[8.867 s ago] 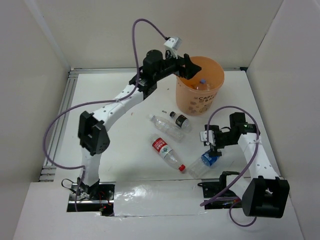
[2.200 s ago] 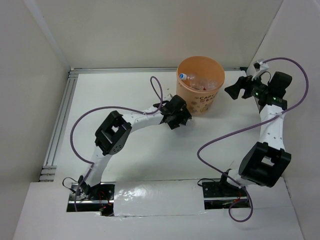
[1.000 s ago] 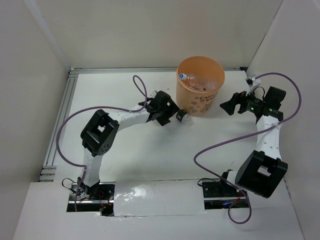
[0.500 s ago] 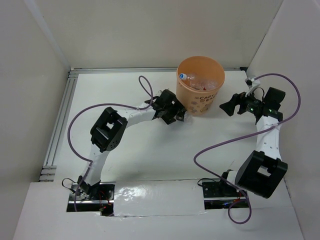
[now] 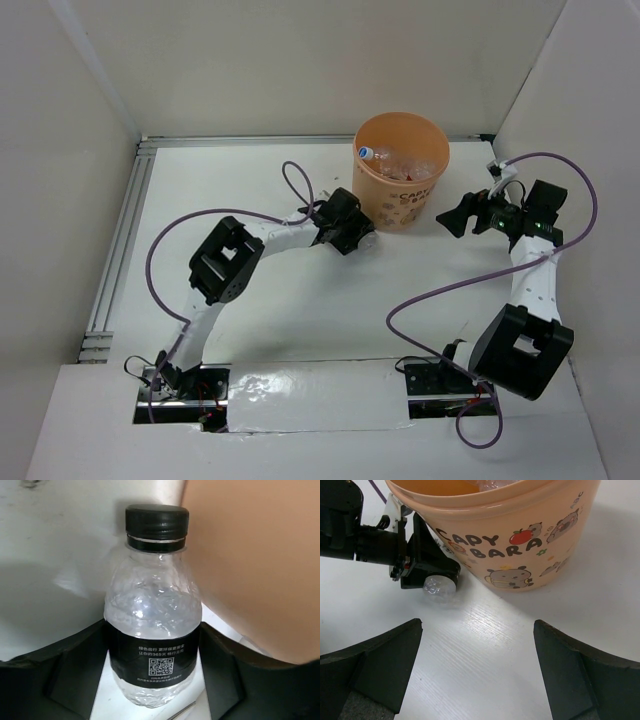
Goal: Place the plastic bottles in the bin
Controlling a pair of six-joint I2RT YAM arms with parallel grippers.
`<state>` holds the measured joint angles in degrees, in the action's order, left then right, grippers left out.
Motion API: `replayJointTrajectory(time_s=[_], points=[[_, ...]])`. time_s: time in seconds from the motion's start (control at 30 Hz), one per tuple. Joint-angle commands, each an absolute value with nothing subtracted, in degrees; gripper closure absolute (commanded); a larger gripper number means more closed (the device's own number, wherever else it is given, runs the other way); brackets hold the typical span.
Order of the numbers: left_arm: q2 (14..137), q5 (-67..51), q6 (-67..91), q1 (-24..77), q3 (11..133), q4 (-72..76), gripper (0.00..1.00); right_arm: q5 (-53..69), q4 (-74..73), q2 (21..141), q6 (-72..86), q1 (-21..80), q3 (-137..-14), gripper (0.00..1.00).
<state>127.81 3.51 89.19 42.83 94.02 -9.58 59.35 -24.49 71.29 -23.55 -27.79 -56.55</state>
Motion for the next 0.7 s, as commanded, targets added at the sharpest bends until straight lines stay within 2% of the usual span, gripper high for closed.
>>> replayJointTrajectory(time_s=[0.0, 0.03, 0.07, 0.17, 0.2, 0.23, 0.27, 0.3, 0.33, 0.47, 0.5, 0.6, 0.67], points=[[126.83, 5.54, 90.44, 42.98, 90.27, -13.19, 0.21, 61.17, -25.14, 69.61, -24.26, -28.21, -55.99, 0.01], [126.3, 5.54, 90.44, 42.98, 89.57, -13.18, 0.26, 61.17, -25.14, 69.61, -24.26, -28.21, -55.99, 0.01], [126.3, 5.54, 90.44, 42.98, 88.95, -12.4, 0.37, 61.17, -25.14, 69.61, -24.26, -28.21, -55.99, 0.01], [124.98, 5.01, 87.38, 42.98, 86.58, -10.99, 0.55, 61.17, -25.66, 69.61, -24.26, -28.21, -55.99, 0.01], [123.94, 5.01, 86.23, 42.98, 84.92, -10.46, 0.68, 61.69, -25.66, 69.61, -24.26, -28.73, -55.99, 0.01], [122.1, 5.01, 84.92, 42.98, 83.95, -9.94, 0.74, 61.7, -26.62, 69.61, -25.21, -28.74, -55.46, 0.01], [120.78, 5.01, 83.42, 42.98, 82.8, -9.41, 0.81, 62.74, -29.76, 69.09, -29.49, -28.74, -55.46, 0.01], [119.2, 5.01, 79.93, 42.98, 80.01, -8.01, 0.94, 64.49, -32.49, 69.08, -33.27, -28.74, -56.16, 0.01], [117.27, 5.01, 77.63, 42.98, 78.41, -7.22, 0.99, 65.38, -35.39, 69.08, -37.49, -28.74, -56.16, 0.04], [103.74, 6.23, 63.84, 42.98, 69.98, -1.86, 1.0, 66.71, -53.47, 67.94, -66.0, -28.74, -54.67, 0.25], [98.14, 4.59, 57.81, 42.98, 68.66, -0.11, 1.0, 66.71, -55.96, 67.94, -70.1, -28.74, -53.1, 0.47], [91.52, 0.01, 46.19, 43.67, 70.37, 5.01, 1.0, 64.61, -60.03, 67.94, -76.98, -28.74, -49.5, 0.94], [90.79, 0.52, 41.33, 44.38, 73.9, 5.54, 1.0, 62.32, -58.81, 67.94, -78.04, -28.74, -47.65, 0.95]])
